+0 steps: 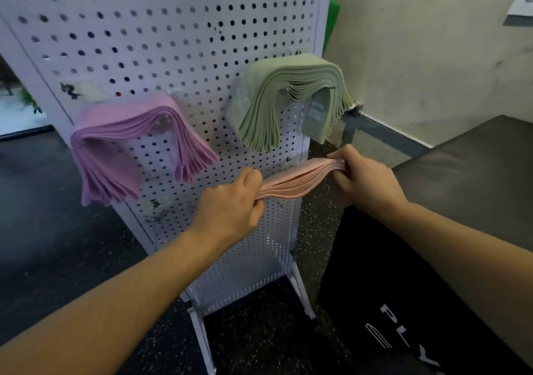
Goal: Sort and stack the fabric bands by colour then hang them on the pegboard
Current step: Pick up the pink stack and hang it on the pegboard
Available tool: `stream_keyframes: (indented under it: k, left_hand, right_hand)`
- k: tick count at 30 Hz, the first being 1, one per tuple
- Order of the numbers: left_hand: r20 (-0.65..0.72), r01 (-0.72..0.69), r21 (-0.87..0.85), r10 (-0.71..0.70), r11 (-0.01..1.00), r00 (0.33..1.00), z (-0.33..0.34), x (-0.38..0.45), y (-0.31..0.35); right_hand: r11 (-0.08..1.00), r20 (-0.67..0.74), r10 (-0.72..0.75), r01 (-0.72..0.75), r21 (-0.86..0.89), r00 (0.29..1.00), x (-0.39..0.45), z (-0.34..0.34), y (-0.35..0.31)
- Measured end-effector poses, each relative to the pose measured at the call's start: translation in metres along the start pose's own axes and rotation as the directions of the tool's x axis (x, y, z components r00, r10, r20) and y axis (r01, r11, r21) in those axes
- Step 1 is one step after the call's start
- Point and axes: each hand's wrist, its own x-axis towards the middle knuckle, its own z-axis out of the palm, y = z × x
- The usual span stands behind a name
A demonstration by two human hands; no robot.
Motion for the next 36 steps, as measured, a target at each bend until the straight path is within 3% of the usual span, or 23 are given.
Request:
stream_keyframes:
  k: [6,12,17,20,24,31,36]
  left_hand:
    - [-0.011,0.148,0.076,-0.147,0.986,0.989,0.033,0.018,-0.007]
    - [-0.046,0.068,0.146,-0.062,0.987,0.997,0.058,0.023,-0.011]
    - [0.070,0.206,0.108,-0.214,0.973,0.974,0.070,0.017,-0.003]
    - [0.058,0.163,0.107,-0.170,0.981,0.984,0.070,0.014,0.001]
    - [0.143,0.190,0.129,-0.207,0.973,0.968,0.064,0.018,0.002]
    - [0.117,0.147,0.173,-0.169,0.974,0.979,0.060,0.019,0.002]
    - [0.173,0.123,0.165,-0.152,0.979,0.973,0.053,0.018,0.005]
  right_hand:
    - [0.998,0.009,-0.048,0.047,0.044,0.999,0.023,0.036,0.022]
    - [0.991,0.010,-0.067,0.066,0.117,0.998,0.040,0.070,0.030]
    - [0.988,0.004,-0.084,0.082,0.129,0.996,0.033,0.093,0.035]
    - [0.969,-0.001,-0.101,0.099,0.227,0.995,0.031,0.099,0.034]
    - [0.947,0.051,-0.114,0.093,0.308,0.992,0.027,0.097,0.030]
    - [0.923,0.095,-0.052,0.012,0.384,0.994,0.025,0.097,0.031]
    - [0.916,0.113,-0.053,0.004,0.401,0.992,0.024,0.097,0.031]
